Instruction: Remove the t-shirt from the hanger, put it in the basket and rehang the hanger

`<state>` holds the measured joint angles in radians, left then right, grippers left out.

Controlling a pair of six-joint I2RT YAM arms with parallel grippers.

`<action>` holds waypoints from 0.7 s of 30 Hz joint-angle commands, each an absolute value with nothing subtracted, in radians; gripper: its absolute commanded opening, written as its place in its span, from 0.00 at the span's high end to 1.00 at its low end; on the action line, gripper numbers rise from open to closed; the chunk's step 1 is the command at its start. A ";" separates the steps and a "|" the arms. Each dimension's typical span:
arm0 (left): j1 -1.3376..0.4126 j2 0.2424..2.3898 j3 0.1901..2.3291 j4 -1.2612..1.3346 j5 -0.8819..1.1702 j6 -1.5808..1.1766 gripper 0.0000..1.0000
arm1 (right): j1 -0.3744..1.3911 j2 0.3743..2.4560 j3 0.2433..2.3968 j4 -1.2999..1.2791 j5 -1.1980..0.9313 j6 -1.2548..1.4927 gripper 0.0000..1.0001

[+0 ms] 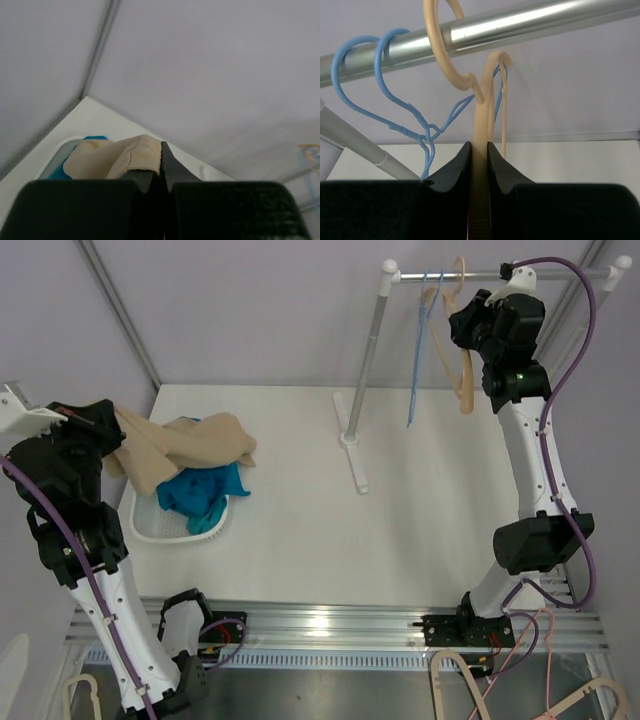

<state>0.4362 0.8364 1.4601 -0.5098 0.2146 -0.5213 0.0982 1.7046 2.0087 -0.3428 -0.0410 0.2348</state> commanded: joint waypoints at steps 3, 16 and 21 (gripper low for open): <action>0.439 0.882 1.420 -0.750 -0.029 -0.411 0.99 | 0.127 1.712 2.033 -0.327 -0.054 0.230 1.00; 0.431 1.116 1.241 -0.865 0.022 -0.574 0.99 | 0.133 1.678 1.991 -0.321 -0.034 0.222 1.00; 0.309 1.262 1.212 -0.879 -0.047 -0.543 0.99 | 0.135 1.654 1.939 -0.304 -0.037 0.236 1.00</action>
